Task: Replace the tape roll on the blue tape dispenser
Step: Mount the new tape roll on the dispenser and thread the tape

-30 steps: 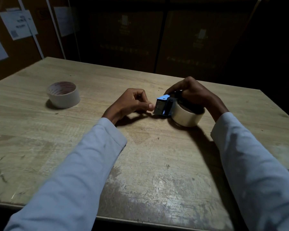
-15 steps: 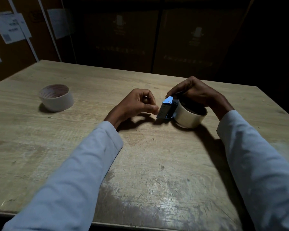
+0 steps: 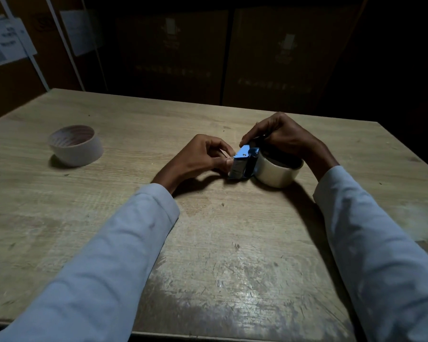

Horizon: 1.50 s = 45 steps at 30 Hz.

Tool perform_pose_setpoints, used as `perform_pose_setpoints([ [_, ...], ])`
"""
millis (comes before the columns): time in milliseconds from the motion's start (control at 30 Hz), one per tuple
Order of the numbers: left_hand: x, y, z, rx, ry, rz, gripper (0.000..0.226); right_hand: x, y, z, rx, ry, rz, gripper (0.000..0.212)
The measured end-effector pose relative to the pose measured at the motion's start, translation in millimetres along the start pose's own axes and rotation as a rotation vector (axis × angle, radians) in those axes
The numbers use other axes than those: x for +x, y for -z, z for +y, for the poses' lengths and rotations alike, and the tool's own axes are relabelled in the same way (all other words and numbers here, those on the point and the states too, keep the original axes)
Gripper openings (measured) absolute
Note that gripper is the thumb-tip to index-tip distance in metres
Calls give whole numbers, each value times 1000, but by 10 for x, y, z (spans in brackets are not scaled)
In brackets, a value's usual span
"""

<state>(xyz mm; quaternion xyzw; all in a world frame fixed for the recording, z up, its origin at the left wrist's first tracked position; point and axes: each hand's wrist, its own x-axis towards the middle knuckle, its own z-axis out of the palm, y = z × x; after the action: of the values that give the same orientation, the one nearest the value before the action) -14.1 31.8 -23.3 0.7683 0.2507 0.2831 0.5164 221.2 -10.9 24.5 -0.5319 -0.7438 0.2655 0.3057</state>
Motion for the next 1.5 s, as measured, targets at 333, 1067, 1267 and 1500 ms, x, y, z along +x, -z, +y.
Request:
perform_pose_setpoints([
  [333,3,-36,-53,174,-92,329,10,43,-44,-134,-186,-113,73,34],
  [1067,-15,-148,-14,-93,-24,129,36,-323,-338,128,-145,-404,656,40],
  [1267,51,-92,-108,84,-28,333,56,-360,-466,88,-209,-380,818,36],
  [1500,45,-45,-159,120,-11,448,45,-351,-531,26,-126,-418,809,36],
])
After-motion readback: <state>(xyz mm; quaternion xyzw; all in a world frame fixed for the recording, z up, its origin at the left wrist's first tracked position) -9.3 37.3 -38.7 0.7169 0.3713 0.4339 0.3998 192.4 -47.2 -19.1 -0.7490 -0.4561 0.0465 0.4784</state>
